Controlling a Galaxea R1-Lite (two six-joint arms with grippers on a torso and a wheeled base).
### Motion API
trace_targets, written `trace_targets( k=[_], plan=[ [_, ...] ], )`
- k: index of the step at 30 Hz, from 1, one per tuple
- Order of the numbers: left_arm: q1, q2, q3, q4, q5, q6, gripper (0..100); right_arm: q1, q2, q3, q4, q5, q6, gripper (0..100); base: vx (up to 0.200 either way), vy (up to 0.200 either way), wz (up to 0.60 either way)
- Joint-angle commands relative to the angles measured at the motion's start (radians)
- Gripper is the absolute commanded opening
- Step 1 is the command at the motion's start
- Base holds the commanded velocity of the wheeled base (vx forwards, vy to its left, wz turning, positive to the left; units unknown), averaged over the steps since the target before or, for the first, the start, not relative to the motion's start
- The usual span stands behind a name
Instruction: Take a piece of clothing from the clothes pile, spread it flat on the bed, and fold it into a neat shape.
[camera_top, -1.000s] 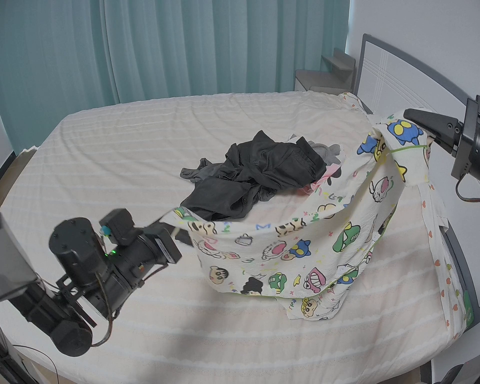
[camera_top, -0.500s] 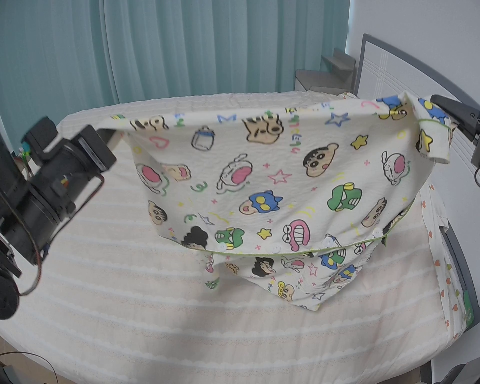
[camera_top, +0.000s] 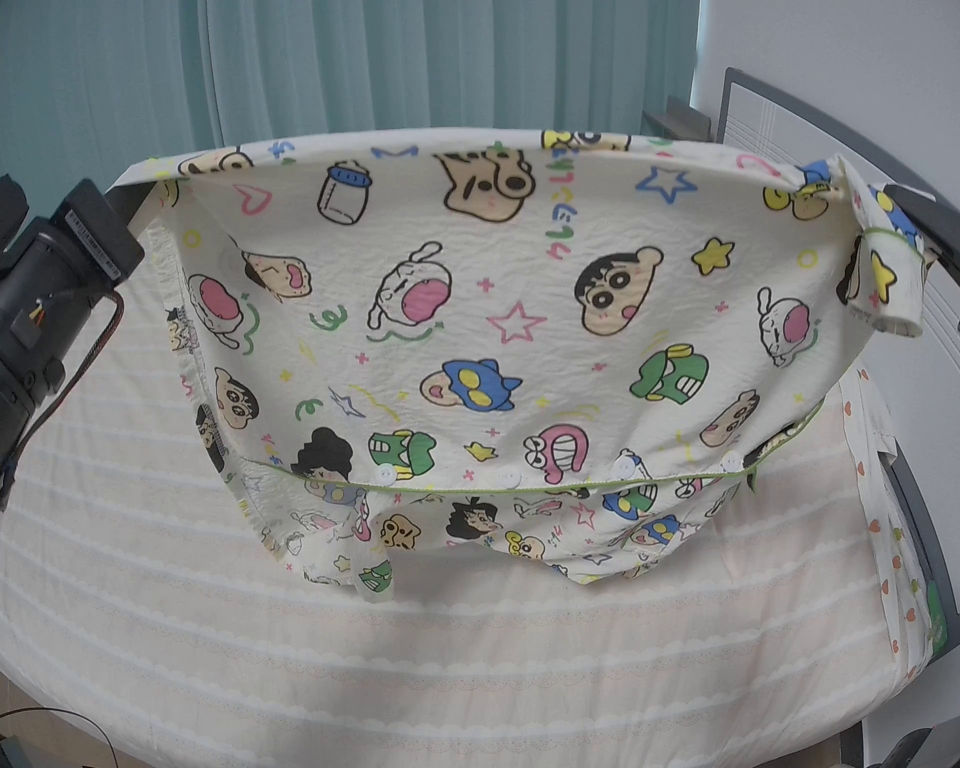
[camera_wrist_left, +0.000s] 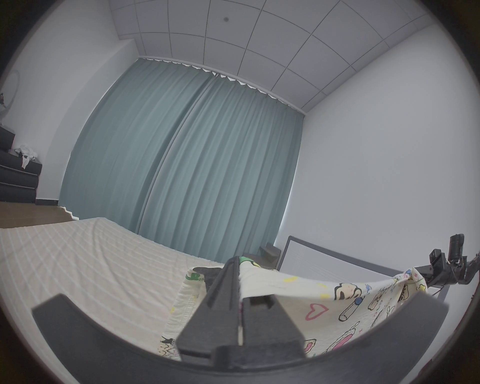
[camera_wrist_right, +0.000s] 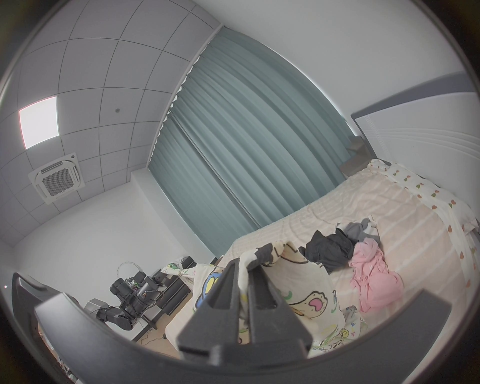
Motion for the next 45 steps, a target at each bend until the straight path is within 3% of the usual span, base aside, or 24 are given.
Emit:
trace_targets(
  k=[1,11,18,26,45],
  plan=[
    [-0.005,-0.026,0.044,-0.002,0.005,0.001,0,0.008,-0.015,0.043,-0.006,0.000,0.001,0,0.000,0.000,0.00],
    [-0.005,-0.031,0.084,-0.003,0.005,0.001,0,0.008,-0.015,0.051,-0.004,-0.001,0.001,0,-0.180,0.000,0.00],
    [-0.005,-0.036,0.103,-0.002,0.046,0.003,0,0.010,-0.017,0.043,-0.004,-0.001,0.001,0,0.000,0.000,0.00],
    [-0.005,-0.054,0.120,0.000,0.042,0.003,0,0.014,-0.038,0.048,0.000,0.002,0.001,0,0.000,0.000,0.00],
    [-0.003,-0.060,0.132,0.000,0.035,0.003,0,0.016,-0.040,0.052,0.005,0.005,0.001,0,0.000,0.200,0.00]
  ],
)
